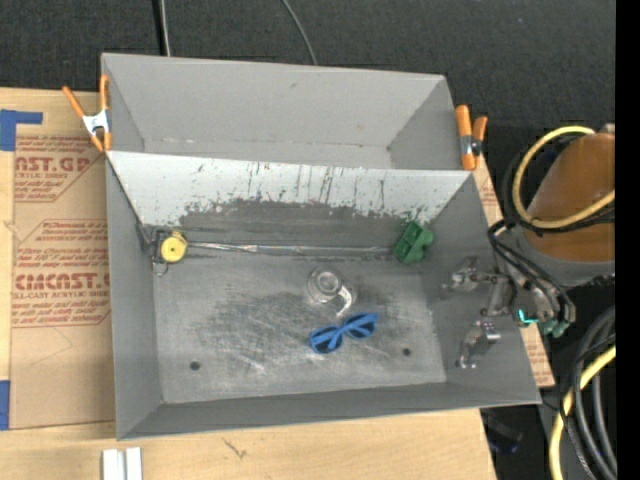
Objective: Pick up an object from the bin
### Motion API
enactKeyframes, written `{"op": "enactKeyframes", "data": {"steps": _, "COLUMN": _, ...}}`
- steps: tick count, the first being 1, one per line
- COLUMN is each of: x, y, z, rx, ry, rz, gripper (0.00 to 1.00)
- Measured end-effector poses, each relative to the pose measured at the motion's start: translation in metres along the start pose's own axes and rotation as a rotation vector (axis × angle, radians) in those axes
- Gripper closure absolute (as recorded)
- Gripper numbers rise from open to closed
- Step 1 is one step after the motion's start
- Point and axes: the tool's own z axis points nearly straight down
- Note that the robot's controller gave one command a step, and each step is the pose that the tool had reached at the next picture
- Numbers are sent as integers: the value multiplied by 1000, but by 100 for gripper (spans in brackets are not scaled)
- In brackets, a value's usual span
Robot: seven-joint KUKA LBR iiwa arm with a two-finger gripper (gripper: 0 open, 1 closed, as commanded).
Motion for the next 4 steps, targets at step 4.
{"op": "enactKeyframes", "data": {"steps": 4, "x": -49, "y": 226, "z": 114, "rx": 4, "ry": -15, "rz": -341, "gripper": 0}}
